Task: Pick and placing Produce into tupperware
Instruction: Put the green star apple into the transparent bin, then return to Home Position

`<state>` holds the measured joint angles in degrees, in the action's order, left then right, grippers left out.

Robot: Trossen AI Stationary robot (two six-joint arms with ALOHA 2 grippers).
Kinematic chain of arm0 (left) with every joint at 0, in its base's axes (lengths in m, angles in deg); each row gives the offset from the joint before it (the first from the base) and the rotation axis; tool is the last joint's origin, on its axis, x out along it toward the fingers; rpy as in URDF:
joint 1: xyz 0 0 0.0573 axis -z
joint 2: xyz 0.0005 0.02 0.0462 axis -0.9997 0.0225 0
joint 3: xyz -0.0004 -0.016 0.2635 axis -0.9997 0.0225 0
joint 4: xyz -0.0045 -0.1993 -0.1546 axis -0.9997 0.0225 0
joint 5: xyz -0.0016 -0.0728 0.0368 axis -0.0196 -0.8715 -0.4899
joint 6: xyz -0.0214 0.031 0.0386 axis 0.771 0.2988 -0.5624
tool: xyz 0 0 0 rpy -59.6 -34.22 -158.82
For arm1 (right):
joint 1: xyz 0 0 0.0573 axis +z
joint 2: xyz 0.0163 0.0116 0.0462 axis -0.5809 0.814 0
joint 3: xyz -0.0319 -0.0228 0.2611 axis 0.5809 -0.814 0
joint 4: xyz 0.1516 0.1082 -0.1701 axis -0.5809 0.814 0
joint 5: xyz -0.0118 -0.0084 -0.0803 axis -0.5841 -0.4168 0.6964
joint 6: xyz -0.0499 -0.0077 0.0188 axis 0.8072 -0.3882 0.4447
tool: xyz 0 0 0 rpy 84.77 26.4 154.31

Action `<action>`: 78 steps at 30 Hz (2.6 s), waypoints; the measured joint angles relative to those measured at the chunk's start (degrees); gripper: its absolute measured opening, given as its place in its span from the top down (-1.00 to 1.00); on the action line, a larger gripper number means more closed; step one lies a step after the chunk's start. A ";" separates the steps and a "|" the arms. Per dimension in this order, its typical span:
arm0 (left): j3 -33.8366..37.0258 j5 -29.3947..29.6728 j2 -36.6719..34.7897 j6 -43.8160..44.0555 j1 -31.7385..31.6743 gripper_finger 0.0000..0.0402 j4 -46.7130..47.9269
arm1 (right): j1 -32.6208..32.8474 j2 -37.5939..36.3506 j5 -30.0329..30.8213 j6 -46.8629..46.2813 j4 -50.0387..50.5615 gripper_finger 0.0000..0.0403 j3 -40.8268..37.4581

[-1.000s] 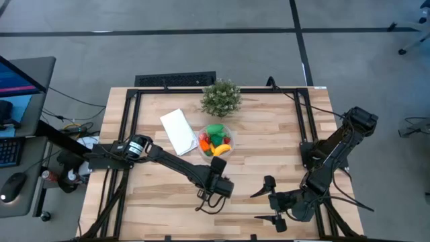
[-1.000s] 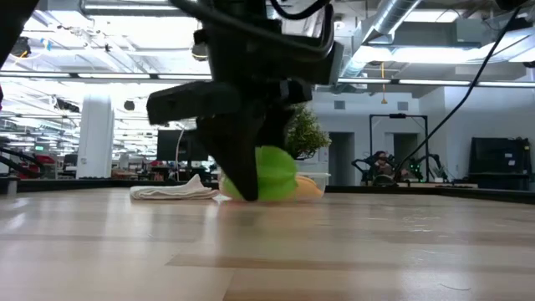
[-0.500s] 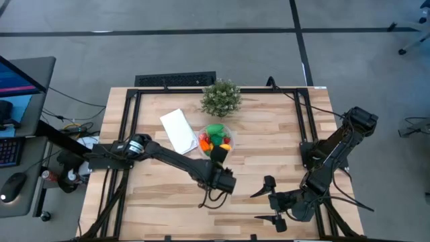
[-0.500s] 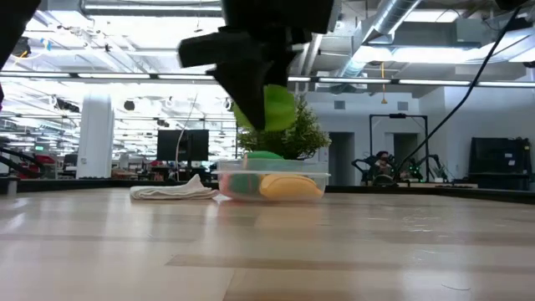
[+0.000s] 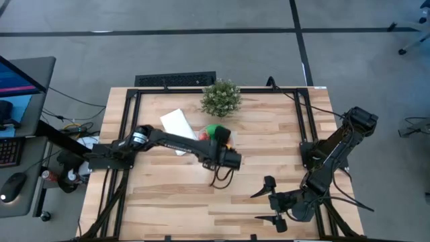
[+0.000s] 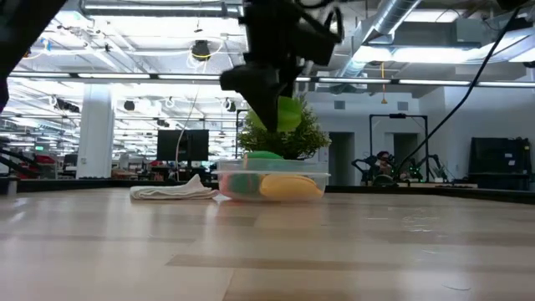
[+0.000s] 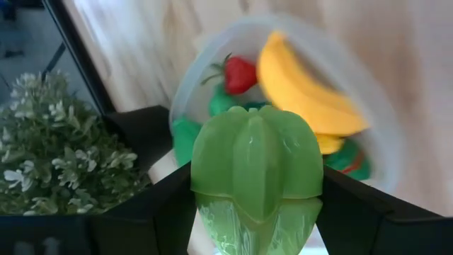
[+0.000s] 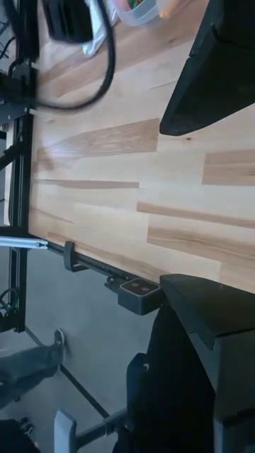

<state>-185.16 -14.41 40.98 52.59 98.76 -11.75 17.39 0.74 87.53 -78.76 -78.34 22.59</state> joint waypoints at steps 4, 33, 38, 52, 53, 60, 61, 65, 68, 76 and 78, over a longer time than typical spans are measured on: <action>0.00 -0.74 0.00 -1.91 -3.25 -0.16 -0.47 | 0.00 0.00 -0.01 0.32 0.39 -0.63 0.00; 0.09 -29.18 0.00 -1.15 -17.19 -0.20 0.25 | 1.14 0.00 0.21 -3.05 4.70 -0.63 0.00; 0.09 -30.29 0.00 0.39 -17.30 -0.27 0.52 | 1.11 0.00 0.21 -3.05 4.70 -0.63 0.00; -1.58 -30.12 -1.29 1.55 -16.28 -0.38 7.57 | 0.99 0.00 0.21 -3.00 4.70 -0.63 0.00; -2.21 -30.12 -1.55 1.74 -15.99 -0.38 8.12 | 0.98 0.00 0.21 -2.80 4.70 -0.63 0.00; -9.31 -30.11 -2.07 1.89 -13.56 -0.38 12.31 | 0.98 0.00 0.21 -2.63 4.68 -0.63 0.00; -10.54 -30.13 -2.08 1.89 -13.09 -0.38 12.90 | 0.98 0.00 0.21 -2.61 4.68 -0.63 0.00; -15.54 -31.98 -2.19 1.45 -10.89 -0.38 16.95 | 0.98 0.00 0.21 -2.61 4.59 -0.63 0.00; -18.71 -33.43 -3.48 0.65 -8.95 -0.38 16.81 | 0.97 0.00 0.23 -2.57 4.17 -0.63 0.00; -17.66 -29.35 -15.97 0.31 -6.83 -0.38 9.10 | 0.96 0.00 0.50 0.98 4.60 -0.63 0.00; -16.15 -30.84 -20.21 0.38 -6.90 -0.38 3.94 | 0.69 0.00 2.35 1.92 4.24 -0.63 0.00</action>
<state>-201.31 -45.25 20.77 52.98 91.86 -7.80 18.08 0.74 89.89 -76.84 -74.10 22.59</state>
